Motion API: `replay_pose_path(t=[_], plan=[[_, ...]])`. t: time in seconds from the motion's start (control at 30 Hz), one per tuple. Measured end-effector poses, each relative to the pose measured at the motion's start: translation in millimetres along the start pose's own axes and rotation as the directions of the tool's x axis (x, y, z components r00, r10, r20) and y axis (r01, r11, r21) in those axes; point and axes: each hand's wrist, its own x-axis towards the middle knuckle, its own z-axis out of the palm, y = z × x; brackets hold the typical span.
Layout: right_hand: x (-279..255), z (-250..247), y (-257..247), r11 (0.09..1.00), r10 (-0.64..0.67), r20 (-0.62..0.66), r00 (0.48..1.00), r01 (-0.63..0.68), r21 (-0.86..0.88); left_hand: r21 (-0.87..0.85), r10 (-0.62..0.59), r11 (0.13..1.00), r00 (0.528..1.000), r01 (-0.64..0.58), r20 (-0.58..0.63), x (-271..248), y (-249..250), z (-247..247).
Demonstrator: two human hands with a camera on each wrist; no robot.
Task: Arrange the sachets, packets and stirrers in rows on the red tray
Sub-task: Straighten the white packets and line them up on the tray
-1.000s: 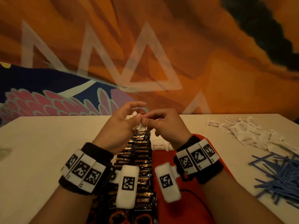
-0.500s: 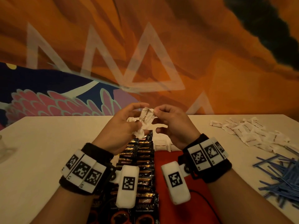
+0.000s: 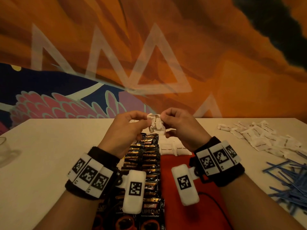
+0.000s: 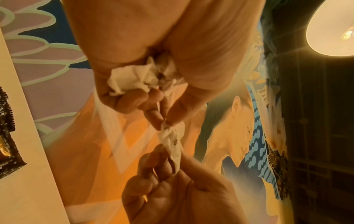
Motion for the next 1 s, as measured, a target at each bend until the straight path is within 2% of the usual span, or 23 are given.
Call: replay_pose_path(t=[0.1, 0.2, 0.37, 0.47, 0.57, 0.73, 0.9, 1.0], plan=[[0, 1, 2, 0.998, -0.062, -0.001, 0.998, 0.062, -0.025, -0.012, 0.009, 1.000, 1.000, -0.009, -0.023, 1, -1, 1], [-1, -1, 6, 0.982, -0.132, 0.029, 0.991, 0.135, -0.134, -0.049, 0.016, 0.999, 0.999, -0.018, -0.036, 1, 0, 0], [1, 0, 9, 0.964, -0.230, -0.041, 0.972, 0.222, -0.148, 0.007, 0.039, 0.999, 0.998, -0.040, 0.046, -2, 0, 0], [1, -3, 8, 0.947, -0.270, -0.007, 0.963, 0.264, -0.182, -0.028, 0.072, 0.997, 0.993, -0.070, 0.094, -4, 0, 1], [-1, -1, 8, 0.959, -0.254, 0.007, 0.967, 0.252, -0.129, -0.017, 0.124, 0.992, 0.992, -0.124, 0.022, -4, 1, 2], [0, 6, 10, 0.990, -0.106, 0.036, 0.994, 0.102, 0.092, -0.135, 0.101, 0.984, 0.989, -0.116, -0.112, 2, 0, 1], [3, 6, 9, 0.959, -0.126, -0.174, 0.977, 0.165, 0.229, -0.149, 0.089, 0.983, 0.990, -0.106, -0.112, 4, -3, -1], [5, 4, 12, 0.966, -0.140, -0.270, 0.953, 0.191, 0.175, -0.113, 0.120, 0.985, 0.987, -0.132, -0.108, 3, -3, 1]])
